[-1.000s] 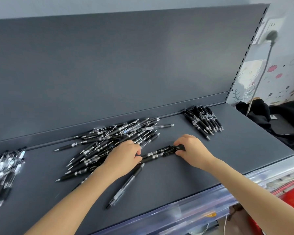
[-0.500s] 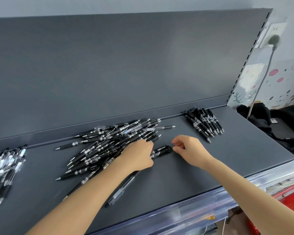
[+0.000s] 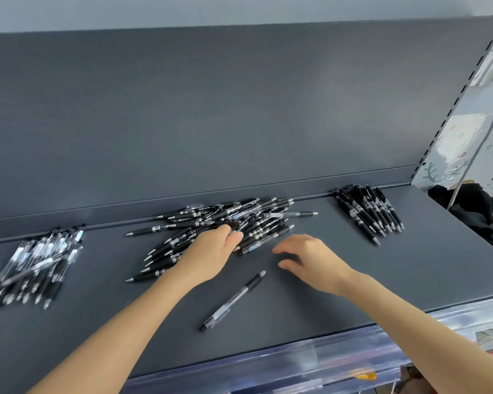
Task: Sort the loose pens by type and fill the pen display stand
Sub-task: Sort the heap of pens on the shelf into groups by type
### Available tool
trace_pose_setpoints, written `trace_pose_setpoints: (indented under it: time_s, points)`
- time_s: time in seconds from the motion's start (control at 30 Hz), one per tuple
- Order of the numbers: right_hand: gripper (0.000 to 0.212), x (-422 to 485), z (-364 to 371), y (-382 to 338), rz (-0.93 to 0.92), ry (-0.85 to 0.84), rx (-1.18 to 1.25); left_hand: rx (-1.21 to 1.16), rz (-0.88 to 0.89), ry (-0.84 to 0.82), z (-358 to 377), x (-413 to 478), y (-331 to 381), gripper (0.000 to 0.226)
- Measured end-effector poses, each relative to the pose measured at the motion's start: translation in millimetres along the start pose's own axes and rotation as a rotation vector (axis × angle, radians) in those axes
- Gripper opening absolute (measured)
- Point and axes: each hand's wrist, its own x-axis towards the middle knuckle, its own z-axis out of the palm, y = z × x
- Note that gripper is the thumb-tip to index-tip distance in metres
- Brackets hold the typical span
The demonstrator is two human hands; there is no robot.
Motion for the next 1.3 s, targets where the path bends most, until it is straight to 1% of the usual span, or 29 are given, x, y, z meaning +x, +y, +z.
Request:
trace_pose_setpoints:
  time_s: [0.13, 0.23, 0.3, 0.47, 0.6, 0.7, 0.77, 0.9, 1.1, 1.23, 1.3]
  points:
    - [0.033, 9, 17, -26, -0.214, -0.087, -0.012, 0.023, 0.002, 0.071, -11, -21, -15, 0.037]
    - [0.031, 10, 32, -36, -0.312, -0.13, -0.062, 0.001, -0.025, 0.121, -18, -30, -24, 0.034]
    - [0.026, 11, 36, -39, -0.341, -0.132, -0.085, -0.039, -0.047, 0.14, -22, -34, -28, 0.033]
    - [0.022, 15, 29, -36, -0.248, -0.138, -0.147, -0.323, -0.163, 0.141, -29, -38, -27, 0.026]
    - [0.024, 11, 22, -22, -0.152, -0.119, -0.168, -0.401, -0.209, 0.108, -26, -33, -23, 0.028]
    - [0.024, 7, 17, -11, -0.105, -0.106, -0.166, -0.56, -0.249, 0.057, -22, -23, -13, 0.028]
    - [0.023, 4, 14, -6, -0.085, -0.095, -0.148, -0.62, -0.258, 0.019, -21, -14, -5, 0.024]
    - [0.023, 2, 6, 8, -0.048, -0.07, -0.108, -0.599, -0.217, -0.029, -15, 4, 10, 0.012]
    - [0.022, 0, -11, 38, 0.024, -0.012, -0.089, -0.642, -0.238, -0.014, -3, 24, 28, 0.013]
    - [0.035, 18, -21, 63, 0.139, 0.067, -0.136, -0.676, -0.251, 0.003, 4, 32, 44, 0.017]
    - [0.041, 32, -27, 72, 0.183, 0.063, -0.169, -0.71, -0.256, 0.034, 9, 35, 50, 0.018]
